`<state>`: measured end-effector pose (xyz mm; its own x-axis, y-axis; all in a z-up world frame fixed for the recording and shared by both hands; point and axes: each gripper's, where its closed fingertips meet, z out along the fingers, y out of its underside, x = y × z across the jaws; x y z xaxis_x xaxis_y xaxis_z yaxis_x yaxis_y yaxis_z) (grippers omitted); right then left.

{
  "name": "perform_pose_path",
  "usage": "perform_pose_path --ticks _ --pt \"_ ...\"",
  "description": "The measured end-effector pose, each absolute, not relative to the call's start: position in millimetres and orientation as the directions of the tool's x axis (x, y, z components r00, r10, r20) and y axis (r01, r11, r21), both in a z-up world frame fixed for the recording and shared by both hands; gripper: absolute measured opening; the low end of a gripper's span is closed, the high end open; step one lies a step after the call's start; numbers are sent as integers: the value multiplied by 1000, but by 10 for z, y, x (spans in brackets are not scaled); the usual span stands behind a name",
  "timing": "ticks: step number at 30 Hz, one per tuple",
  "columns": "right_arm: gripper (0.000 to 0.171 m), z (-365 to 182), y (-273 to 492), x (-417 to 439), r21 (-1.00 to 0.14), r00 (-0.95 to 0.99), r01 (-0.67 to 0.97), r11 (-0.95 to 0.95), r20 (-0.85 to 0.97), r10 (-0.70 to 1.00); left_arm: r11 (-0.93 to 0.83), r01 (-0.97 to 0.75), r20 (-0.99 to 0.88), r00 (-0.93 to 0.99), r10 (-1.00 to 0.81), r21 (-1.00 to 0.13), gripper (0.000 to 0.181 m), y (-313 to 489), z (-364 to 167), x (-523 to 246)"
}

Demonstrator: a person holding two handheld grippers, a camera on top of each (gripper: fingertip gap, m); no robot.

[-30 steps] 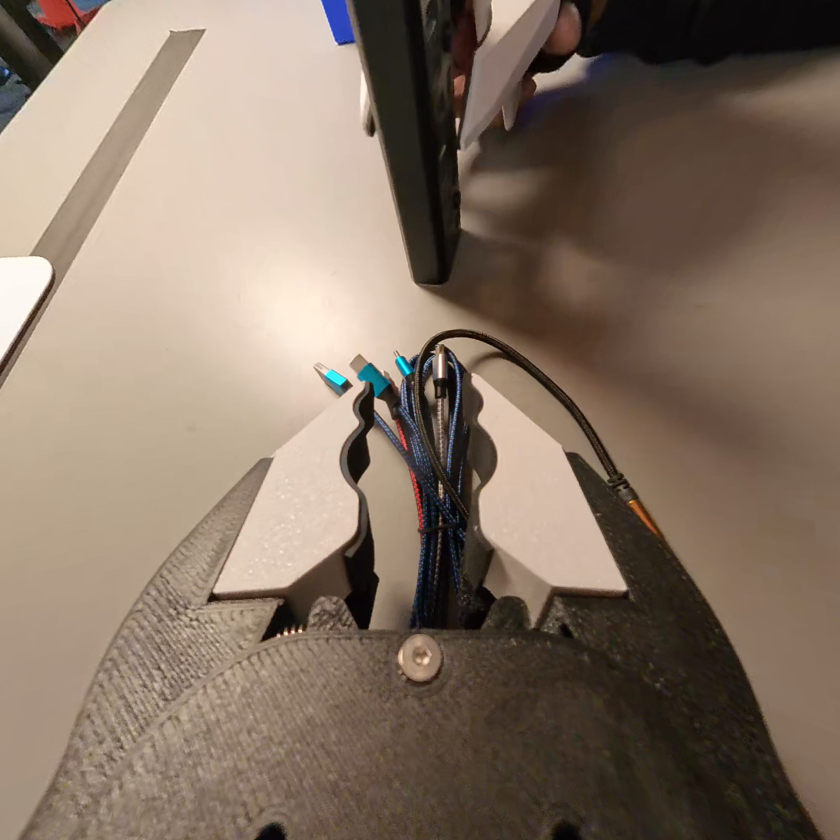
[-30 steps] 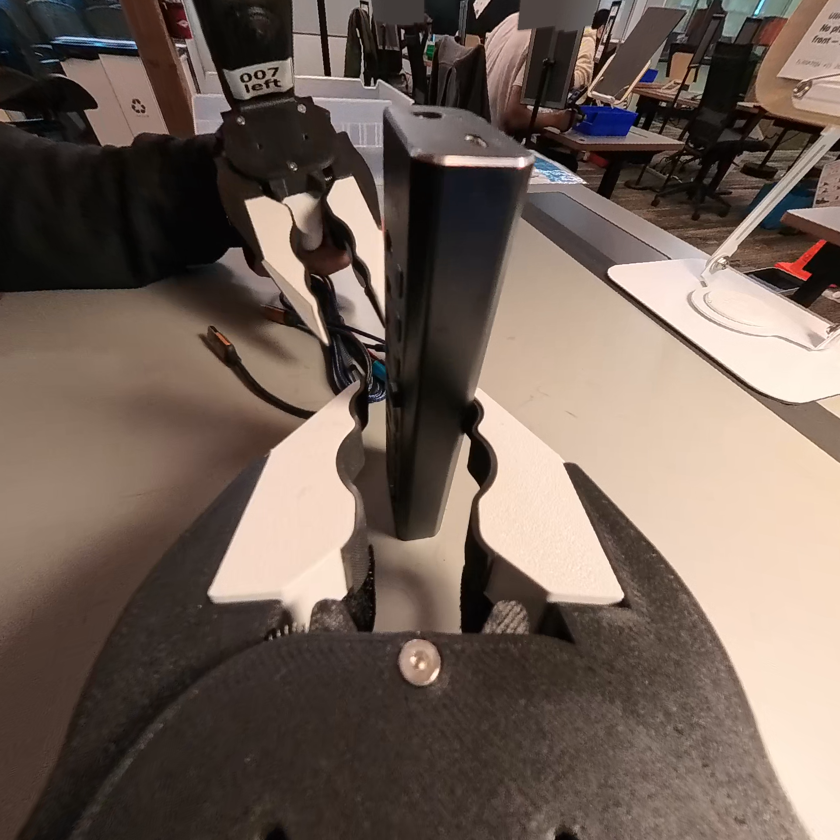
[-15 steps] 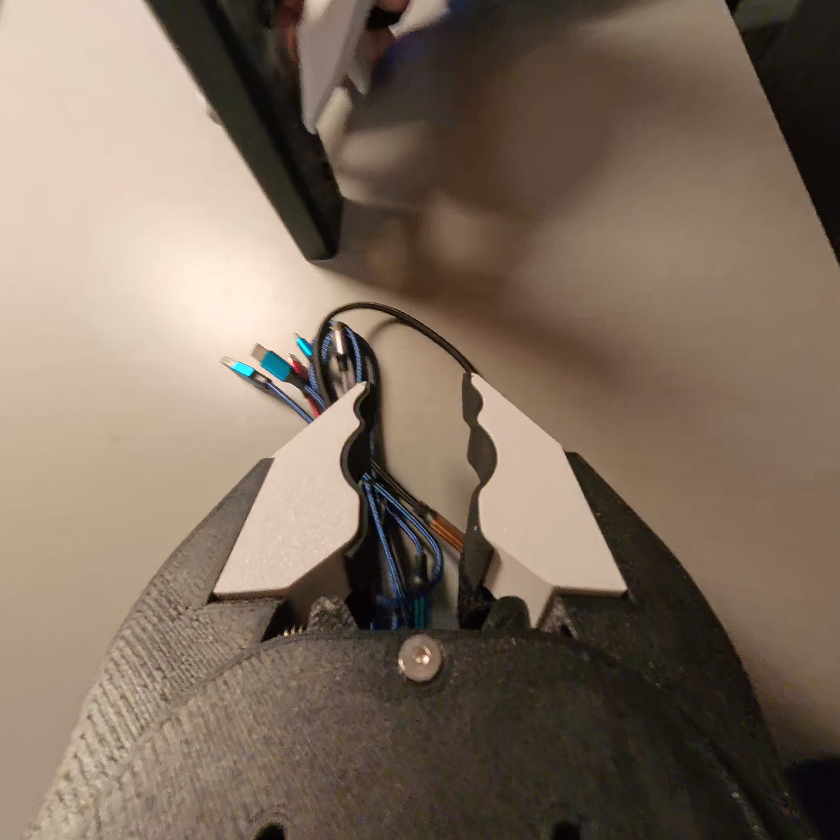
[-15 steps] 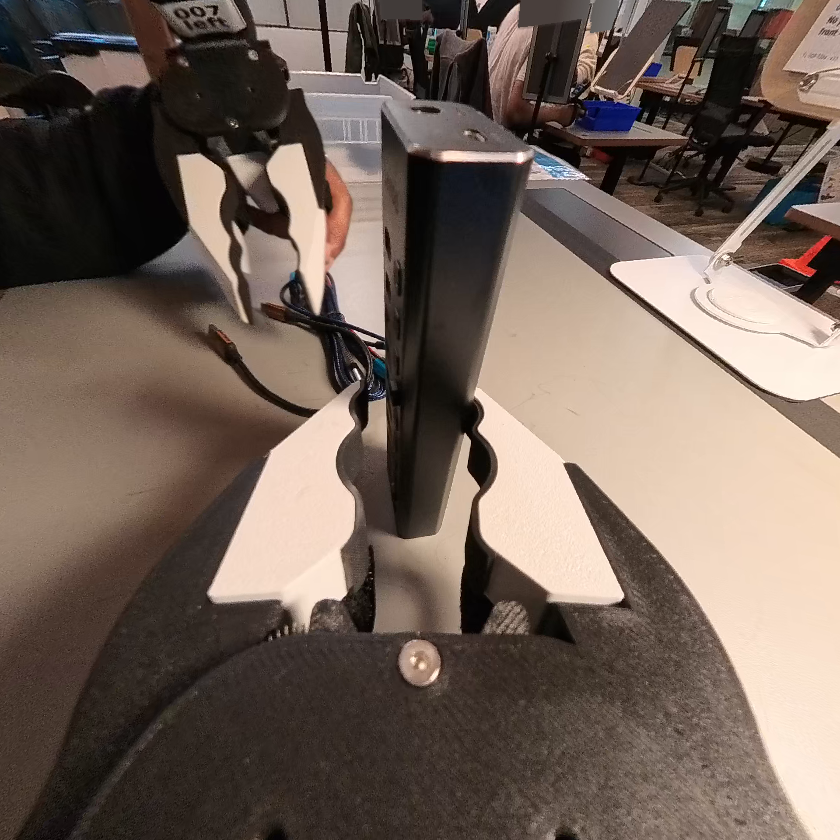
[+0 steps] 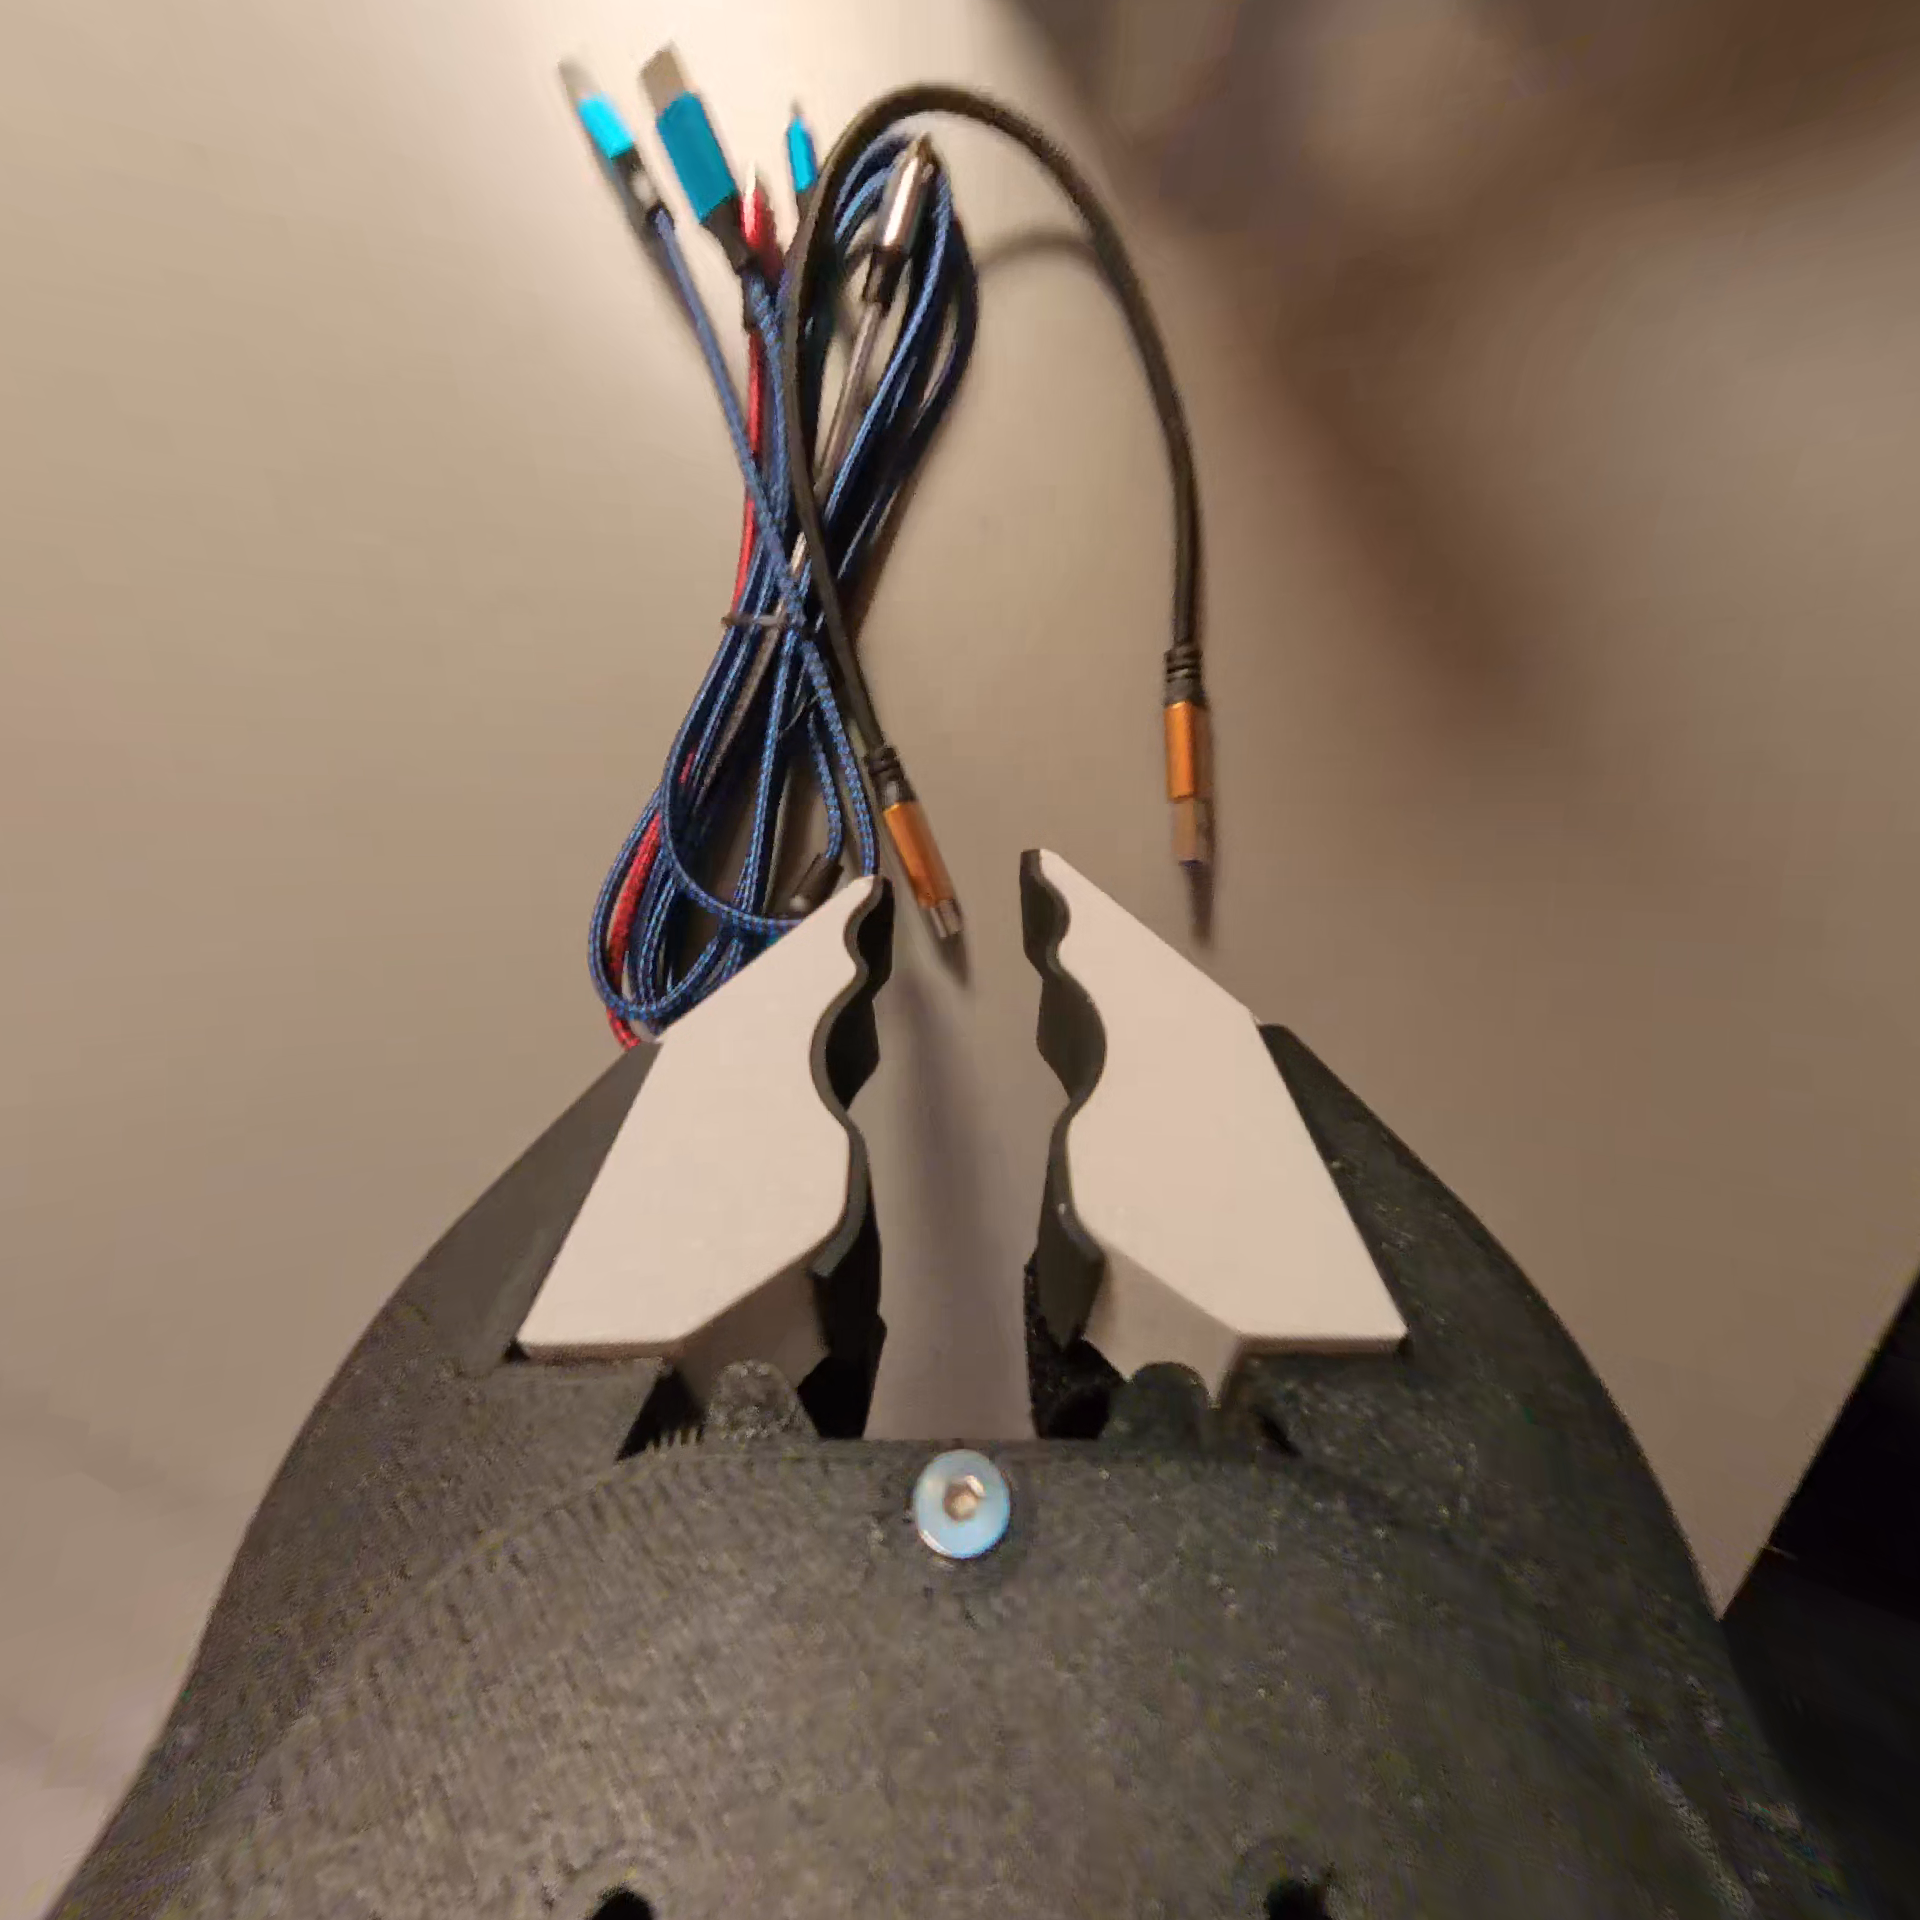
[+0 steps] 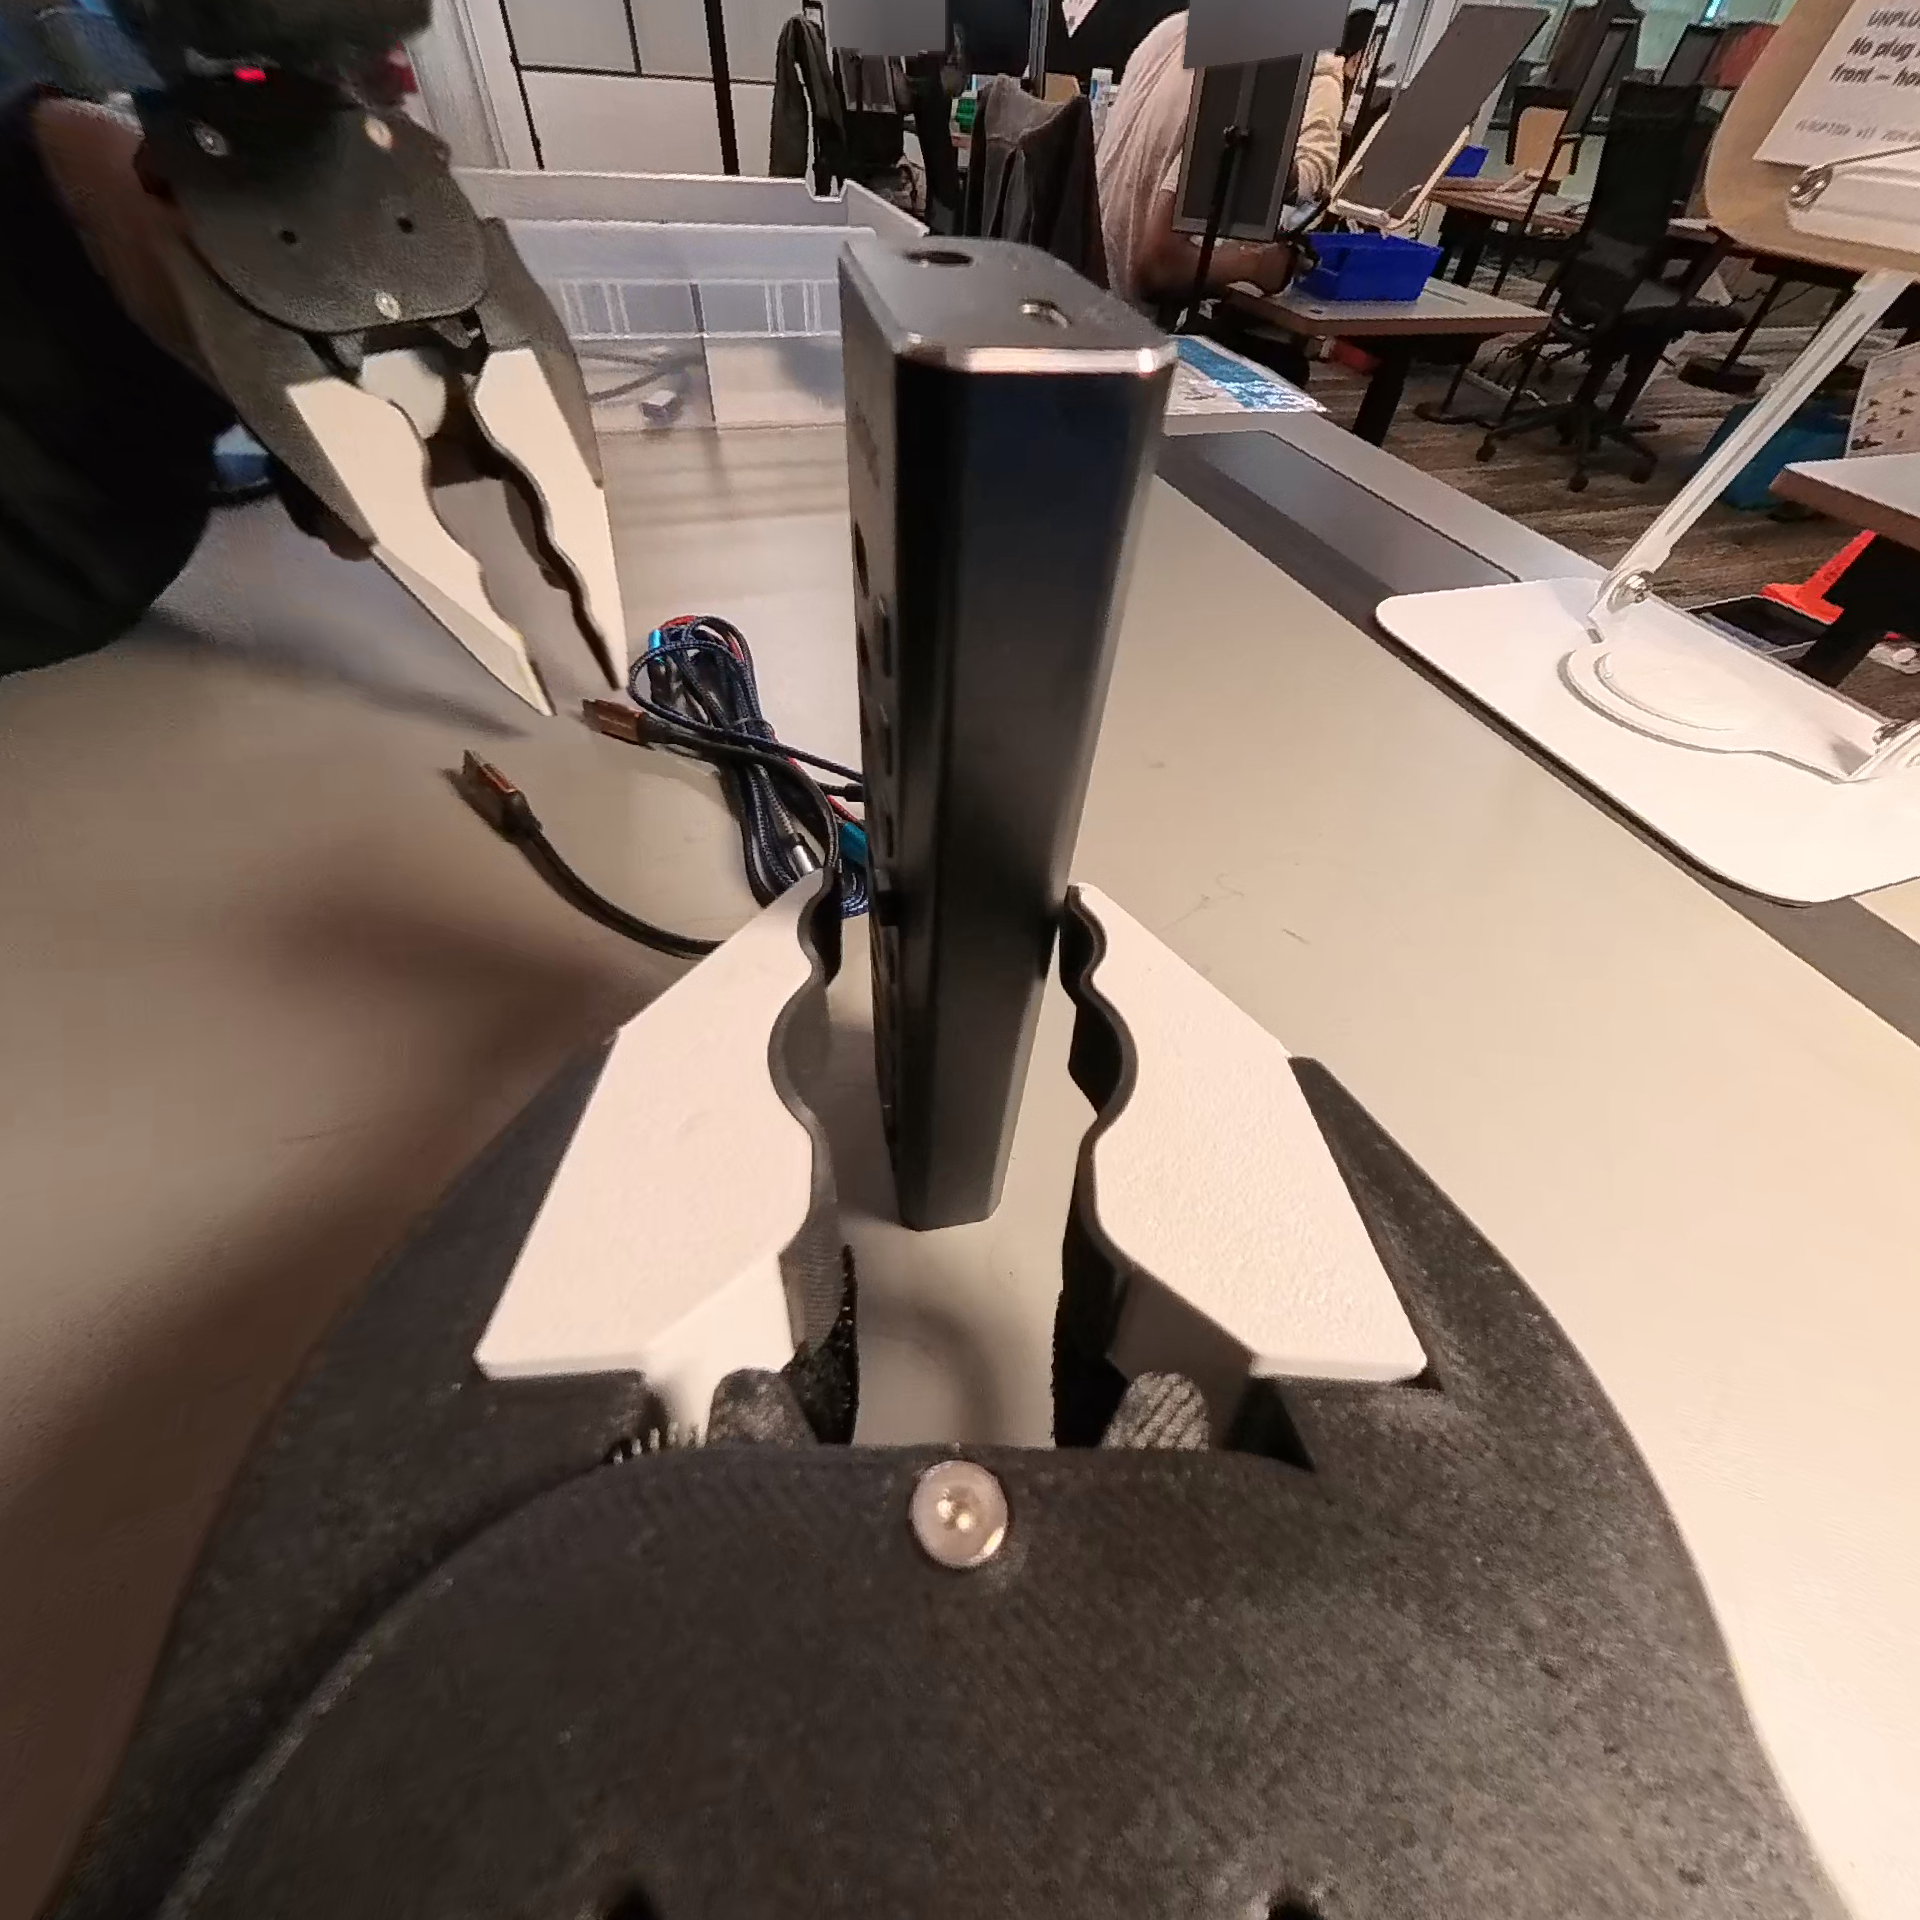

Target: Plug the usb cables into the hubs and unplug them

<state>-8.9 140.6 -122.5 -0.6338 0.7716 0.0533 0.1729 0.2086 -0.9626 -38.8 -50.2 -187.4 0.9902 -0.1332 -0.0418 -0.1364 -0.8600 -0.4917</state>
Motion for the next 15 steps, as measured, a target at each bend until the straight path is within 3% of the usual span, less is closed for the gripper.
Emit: perform_pose_path --ticks 15 --pt "42 -1236 1382 -79 -959 -638 163 231 75 766 -914 -139 -51 990 -129 -382 27 -378 -2009 -496"
